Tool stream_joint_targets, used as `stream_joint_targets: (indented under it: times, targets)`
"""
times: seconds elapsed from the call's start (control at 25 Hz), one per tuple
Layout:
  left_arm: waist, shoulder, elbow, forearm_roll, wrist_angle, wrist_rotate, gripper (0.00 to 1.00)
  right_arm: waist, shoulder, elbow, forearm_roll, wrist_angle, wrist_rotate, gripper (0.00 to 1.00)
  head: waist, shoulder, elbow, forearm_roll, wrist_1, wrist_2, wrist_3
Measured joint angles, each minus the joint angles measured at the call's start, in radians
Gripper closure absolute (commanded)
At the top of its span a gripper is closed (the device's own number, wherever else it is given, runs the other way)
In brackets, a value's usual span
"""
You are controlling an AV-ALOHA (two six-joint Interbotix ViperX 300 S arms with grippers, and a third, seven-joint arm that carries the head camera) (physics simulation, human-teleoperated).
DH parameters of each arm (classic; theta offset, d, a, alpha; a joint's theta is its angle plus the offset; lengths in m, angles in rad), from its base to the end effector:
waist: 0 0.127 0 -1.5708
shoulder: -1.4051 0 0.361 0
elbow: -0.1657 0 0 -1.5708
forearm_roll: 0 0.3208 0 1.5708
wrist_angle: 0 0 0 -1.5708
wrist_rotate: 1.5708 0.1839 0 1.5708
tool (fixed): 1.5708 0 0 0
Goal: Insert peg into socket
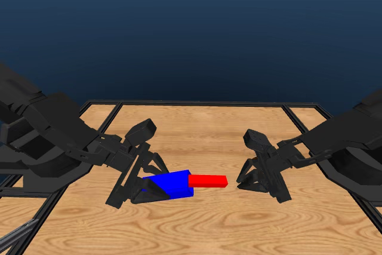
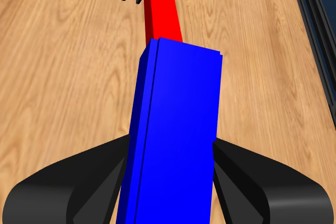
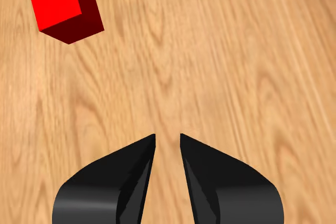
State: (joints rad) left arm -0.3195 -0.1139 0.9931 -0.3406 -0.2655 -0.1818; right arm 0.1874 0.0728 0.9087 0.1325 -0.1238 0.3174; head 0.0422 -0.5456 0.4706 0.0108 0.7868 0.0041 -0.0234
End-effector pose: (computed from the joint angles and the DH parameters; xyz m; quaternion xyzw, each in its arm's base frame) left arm 0.3578 -0.1014 0.1328 -0.1784 0.3206 -0.0298 0.9298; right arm 0.3776 0.0685 0.0719 0.1604 0.4211 -0.0164 0.8926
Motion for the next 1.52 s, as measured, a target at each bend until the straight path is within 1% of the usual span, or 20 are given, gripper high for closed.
stream_joint_targets:
  times: [0.16,0.28,0.48,0.6,0.76,0.88,1.08,1.2,1.52]
  targets:
    - [0.003,-0.005,-0.004,0.012,0.015,-0.002,1.0,0.0,0.031,-0.016,0.01,-0.061,-0.005,1.0,-0.006,0.0,0.0,-0.001,0.0,0.004,0.005]
    - [0.006,-0.008,-0.006,0.025,0.021,-0.002,1.0,0.003,0.033,-0.052,0.002,-0.073,-0.029,1.0,-0.011,0.0,0.0,-0.001,0.003,0.009,0.007]
    - [0.008,-0.008,-0.009,0.027,0.024,-0.011,1.0,0.012,-0.004,-0.111,-0.012,-0.042,-0.075,1.0,-0.013,0.0,0.0,-0.001,0.009,0.01,0.008]
    - [0.004,-0.008,-0.01,0.035,0.026,-0.018,1.0,0.024,-0.024,-0.156,-0.033,0.004,-0.087,1.0,-0.014,0.0,0.0,-0.001,0.012,0.01,0.008]
    - [0.015,-0.008,-0.016,0.034,0.037,-0.026,1.0,0.04,-0.028,-0.23,-0.063,0.053,-0.096,1.0,-0.015,0.0,0.0,-0.001,0.014,0.01,0.007]
    - [0.014,-0.008,-0.018,0.035,0.036,-0.029,1.0,0.043,-0.017,-0.283,-0.082,0.084,-0.099,1.0,-0.015,0.0,0.0,-0.001,0.014,0.01,0.005]
    - [0.008,-0.004,-0.012,0.027,0.031,-0.029,1.0,0.035,0.03,-0.342,-0.098,0.097,-0.106,1.0,-0.011,0.0,0.0,0.0,0.013,0.01,0.004]
    - [0.002,-0.003,-0.006,0.025,0.022,-0.033,1.0,0.028,0.048,-0.349,-0.099,0.106,-0.099,1.0,-0.008,0.0,0.0,0.001,0.012,0.01,0.002]
    - [0.003,-0.003,-0.003,0.013,0.008,-0.031,1.0,0.023,0.049,-0.305,-0.085,0.098,-0.064,1.0,-0.004,0.0,0.0,0.001,0.01,0.009,0.0]
